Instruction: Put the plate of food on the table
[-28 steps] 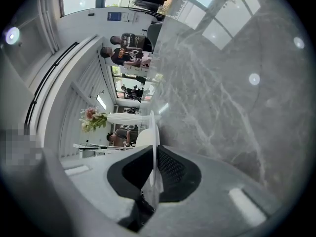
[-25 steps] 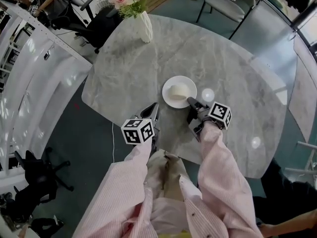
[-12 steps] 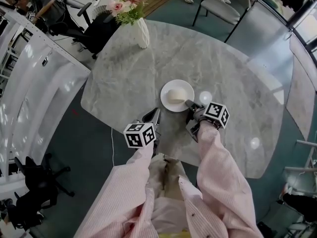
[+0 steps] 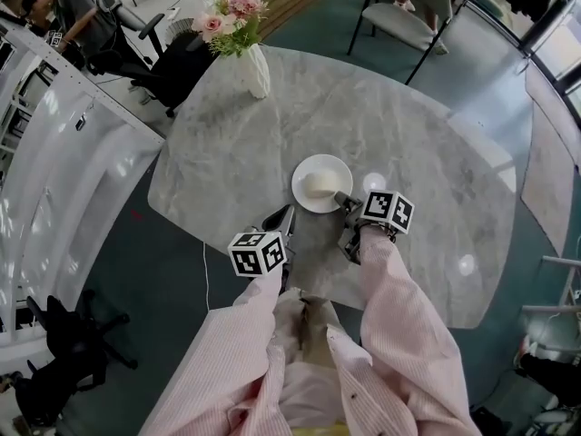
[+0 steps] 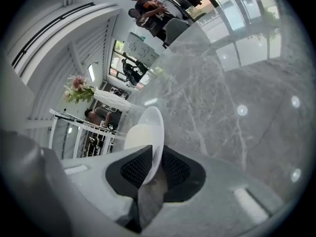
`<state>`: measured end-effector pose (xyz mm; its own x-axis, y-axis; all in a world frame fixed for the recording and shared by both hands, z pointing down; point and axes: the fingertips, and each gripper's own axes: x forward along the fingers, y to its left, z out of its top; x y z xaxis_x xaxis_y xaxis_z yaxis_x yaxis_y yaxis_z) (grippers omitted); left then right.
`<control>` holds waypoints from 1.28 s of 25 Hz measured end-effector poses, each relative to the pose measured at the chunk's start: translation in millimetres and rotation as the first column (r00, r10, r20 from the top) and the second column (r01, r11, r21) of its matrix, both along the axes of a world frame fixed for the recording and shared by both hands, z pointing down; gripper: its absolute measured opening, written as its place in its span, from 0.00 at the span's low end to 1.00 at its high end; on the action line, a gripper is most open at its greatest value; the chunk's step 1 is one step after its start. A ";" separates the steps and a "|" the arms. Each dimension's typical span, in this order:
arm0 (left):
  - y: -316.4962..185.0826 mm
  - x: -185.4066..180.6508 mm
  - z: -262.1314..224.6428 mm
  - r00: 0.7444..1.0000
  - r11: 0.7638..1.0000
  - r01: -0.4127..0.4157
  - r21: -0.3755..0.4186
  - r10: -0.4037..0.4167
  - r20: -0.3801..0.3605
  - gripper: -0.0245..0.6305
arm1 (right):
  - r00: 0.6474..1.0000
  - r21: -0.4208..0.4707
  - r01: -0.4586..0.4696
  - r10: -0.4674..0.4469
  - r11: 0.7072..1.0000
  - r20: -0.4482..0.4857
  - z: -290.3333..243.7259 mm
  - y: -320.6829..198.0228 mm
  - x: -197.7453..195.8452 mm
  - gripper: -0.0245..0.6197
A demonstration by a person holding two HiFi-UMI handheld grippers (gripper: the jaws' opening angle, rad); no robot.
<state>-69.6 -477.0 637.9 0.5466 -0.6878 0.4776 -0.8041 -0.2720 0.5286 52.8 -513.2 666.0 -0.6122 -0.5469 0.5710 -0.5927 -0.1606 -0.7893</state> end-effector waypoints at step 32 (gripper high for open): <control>13.3 -4.0 -54.5 0.999 0.991 -0.039 0.128 0.036 0.023 0.03 | 0.916 0.208 0.272 -0.186 0.939 -0.356 -52.3 31.9 18.7 0.05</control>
<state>-73.6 -463.7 583.4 0.5645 -0.7232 0.3978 -0.8021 -0.3669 0.4712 71.5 -481.3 613.7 -0.5408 -0.5638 0.6242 -0.8196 0.1864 -0.5417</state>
